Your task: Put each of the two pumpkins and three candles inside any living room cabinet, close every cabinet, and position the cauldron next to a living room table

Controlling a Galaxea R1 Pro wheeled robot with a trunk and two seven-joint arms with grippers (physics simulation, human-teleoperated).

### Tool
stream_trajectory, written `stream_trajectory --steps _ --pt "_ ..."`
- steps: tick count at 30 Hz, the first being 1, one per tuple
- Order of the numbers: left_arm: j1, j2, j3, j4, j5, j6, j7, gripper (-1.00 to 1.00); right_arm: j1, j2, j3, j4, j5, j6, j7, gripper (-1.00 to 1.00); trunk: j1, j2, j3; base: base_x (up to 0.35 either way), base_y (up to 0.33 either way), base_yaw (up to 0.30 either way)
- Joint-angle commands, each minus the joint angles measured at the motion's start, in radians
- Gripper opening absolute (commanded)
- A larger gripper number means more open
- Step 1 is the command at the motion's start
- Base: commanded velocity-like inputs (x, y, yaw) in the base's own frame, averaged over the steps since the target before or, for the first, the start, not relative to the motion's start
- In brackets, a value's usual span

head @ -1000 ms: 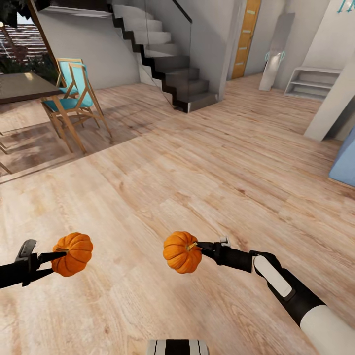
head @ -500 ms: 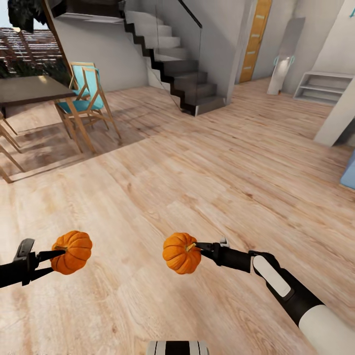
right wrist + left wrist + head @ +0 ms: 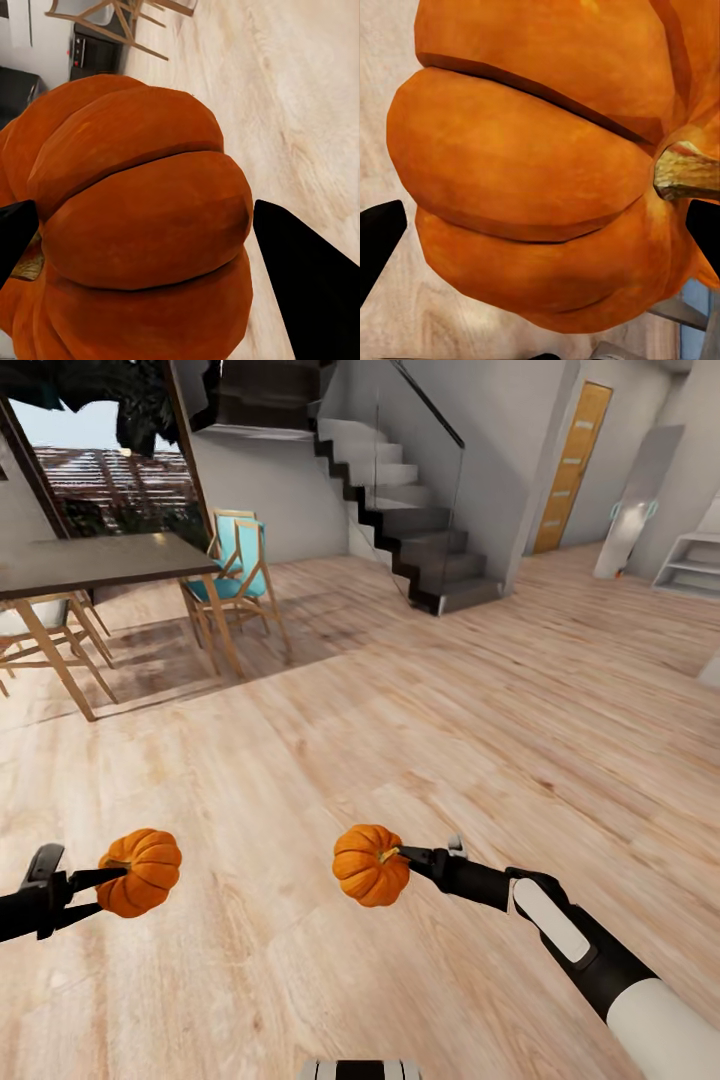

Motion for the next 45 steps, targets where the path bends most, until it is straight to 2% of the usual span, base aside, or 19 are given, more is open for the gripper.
stream_trajectory --steps 1,3,7,14,21,29,37,41,45 --pt "-0.001 0.013 -0.004 0.004 0.011 0.007 -0.005 -1.00 0.000 0.000 0.002 -0.001 -0.008 0.003 -0.004 -1.00 -0.001 0.000 0.002 0.000 0.000 0.199" --pt "-0.001 0.031 -0.005 0.011 0.018 0.007 -0.005 -1.00 0.000 0.000 0.002 -0.002 -0.005 0.003 -0.008 -1.00 -0.002 0.000 0.009 0.000 0.000 0.105" --pt "-0.001 0.042 -0.005 0.043 0.038 0.007 -0.005 -1.00 0.000 0.000 0.002 -0.002 -0.004 0.004 -0.012 -1.00 -0.003 0.001 0.024 0.000 0.000 0.028" --pt "-0.001 0.044 -0.005 0.049 0.041 0.007 -0.005 -1.00 0.000 0.002 0.002 -0.002 -0.002 0.005 -0.016 -1.00 -0.006 0.003 0.049 0.000 0.000 0.081" --pt "-0.001 0.044 -0.004 0.053 0.041 0.007 -0.005 -1.00 0.000 0.003 0.002 -0.003 -0.001 0.005 -0.073 -1.00 -0.010 0.005 0.068 0.000 0.000 0.206" --pt "-0.001 0.043 -0.011 0.046 0.040 0.006 -0.005 -1.00 0.000 0.002 0.002 -0.003 0.000 0.005 -0.080 -1.00 -0.013 0.007 0.089 0.000 0.000 0.208" --pt "-0.001 0.039 -0.032 0.040 0.033 0.004 -0.002 -1.00 0.000 0.002 0.008 -0.005 0.001 0.005 -0.080 -1.00 -0.044 0.063 0.104 0.000 0.000 0.208" --pt "-0.001 0.035 -0.058 0.038 0.029 0.000 0.007 -1.00 0.000 0.003 0.011 -0.005 0.001 0.004 -0.081 -1.00 -0.059 0.091 0.111 0.000 0.000 0.208" --pt "-0.003 0.031 -0.066 0.037 0.023 -0.004 0.018 -1.00 0.000 0.003 0.012 -0.005 0.001 0.003 -0.105 -1.00 -0.075 0.119 0.119 0.000 0.000 0.207"
